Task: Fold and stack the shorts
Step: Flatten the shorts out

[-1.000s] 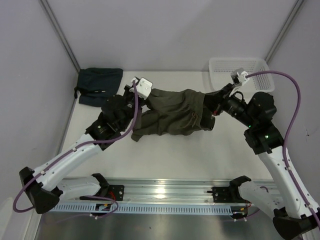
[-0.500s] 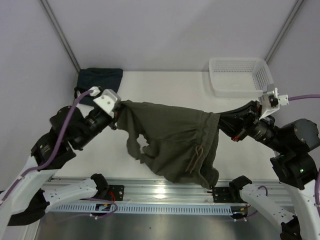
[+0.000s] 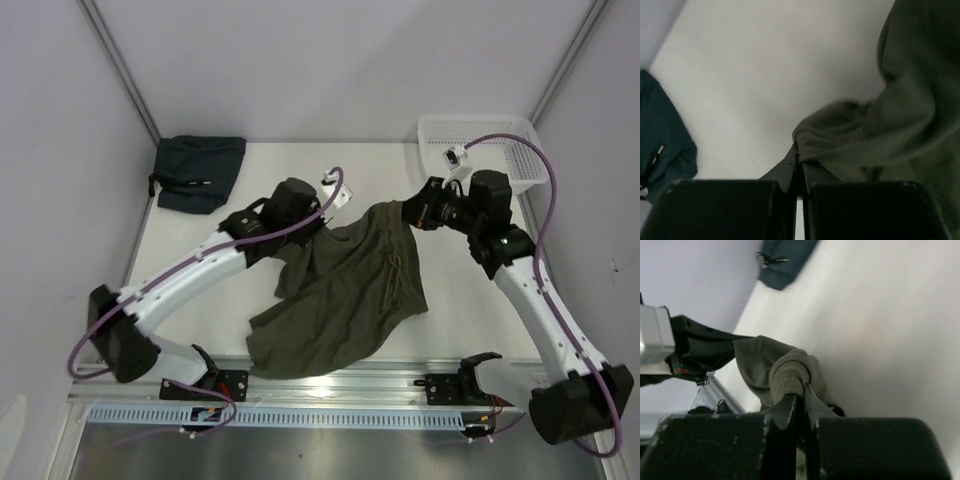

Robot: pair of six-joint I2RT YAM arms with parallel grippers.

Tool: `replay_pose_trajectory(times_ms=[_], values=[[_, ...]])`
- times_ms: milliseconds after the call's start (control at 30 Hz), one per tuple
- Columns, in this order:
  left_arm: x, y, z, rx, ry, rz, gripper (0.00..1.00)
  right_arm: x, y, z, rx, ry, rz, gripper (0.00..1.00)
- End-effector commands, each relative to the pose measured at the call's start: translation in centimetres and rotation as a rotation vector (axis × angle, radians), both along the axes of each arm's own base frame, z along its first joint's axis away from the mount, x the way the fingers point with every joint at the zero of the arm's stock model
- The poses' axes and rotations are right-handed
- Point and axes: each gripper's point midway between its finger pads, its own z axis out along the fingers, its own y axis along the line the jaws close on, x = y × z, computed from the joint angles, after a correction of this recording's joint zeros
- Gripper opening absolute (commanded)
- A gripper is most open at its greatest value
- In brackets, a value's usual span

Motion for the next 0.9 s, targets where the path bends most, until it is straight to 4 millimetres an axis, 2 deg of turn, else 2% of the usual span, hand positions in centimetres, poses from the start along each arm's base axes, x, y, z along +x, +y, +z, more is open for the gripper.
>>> replay_pose_trajectory(times_ms=[0,33,67,133,167,233,267,300,367,467,500,567,600,633,667,700,733,767,800,833,867], values=[[3.3,0.6,-1.7,0.03,0.0,0.049,0.0,4.3,-1.0,1.1,0.039,-0.111,-0.074,0.0],[4.2,0.6,-2.5,0.041,0.006,0.066,0.0,5.3,-1.1,0.2,0.032,-0.101,-0.084,0.0],[5.6,1.1,-4.6,0.075,0.038,0.101,0.0,6.9,-1.2,-1.9,0.016,-0.059,-0.1,0.0],[7.0,1.2,-6.4,0.091,0.061,0.133,0.0,8.9,-1.1,-2.3,0.019,-0.091,-0.116,0.0],[8.4,1.2,-7.4,0.096,0.067,0.155,0.0,10.1,-1.0,-3.8,0.01,-0.067,-0.125,0.0],[9.7,1.5,-8.3,0.104,0.063,0.18,0.0,12.0,-1.2,-3.4,0.007,-0.109,-0.154,0.0],[10.9,1.6,-7.9,0.096,0.046,0.199,0.0,12.8,-1.3,-3.6,0.001,-0.115,-0.168,0.0],[11.4,1.6,-9.3,0.117,0.064,0.205,0.0,14.2,-1.4,-3.6,-0.009,-0.133,-0.18,0.0],[12.8,1.6,-9.2,0.13,0.052,0.209,0.0,15.8,-1.5,-3.7,-0.021,-0.149,-0.202,0.0],[14.7,1.8,-10.2,0.152,0.038,0.24,0.0,19.1,-2.0,-4.0,-0.036,-0.175,-0.259,0.0],[15.8,1.7,-9.2,0.137,0.0,0.263,0.0,20.4,-2.3,-5.3,-0.049,-0.157,-0.282,0.0],[16.9,1.9,-9.3,0.132,-0.021,0.295,0.0,22.4,-3.3,-5.4,-0.06,-0.159,-0.359,0.0],[17.7,1.8,-8.3,0.109,-0.059,0.315,0.0,23.3,-3.7,-6.8,-0.067,-0.131,-0.381,0.07],[17.9,1.7,-8.1,0.106,-0.072,0.32,0.0,23.9,-3.9,-6.6,-0.06,-0.127,-0.403,0.21],[18.1,1.7,-8.0,0.101,-0.08,0.323,0.06,24.4,-4.2,-7.0,-0.069,-0.118,-0.425,0.34],[18.2,1.7,-7.7,0.096,-0.09,0.328,0.21,24.5,-4.5,-7.8,-0.09,-0.08,-0.443,0.43],[18.4,2.1,-7.4,0.087,-0.102,0.356,0.45,24.7,-4.8,-8.1,-0.101,-0.066,-0.467,0.62],[18.4,2.8,-7.0,0.068,-0.113,0.398,0.64,24.7,-5.3,-8.1,-0.107,-0.052,-0.5,0.68],[18.5,3.2,-6.2,0.036,-0.127,0.432,0.68,24.7,-5.9,-8.2,-0.119,-0.047,-0.527,0.72],[18.4,3.9,-6.8,-0.006,-0.112,0.467,0.71,24.5,-6.1,-8.0,-0.122,-0.051,-0.538,0.74],[18.0,3.6,-5.1,-0.077,-0.121,0.452,0.73,24.2,-6.3,-7.2,-0.122,-0.065,-0.545,0.77]])
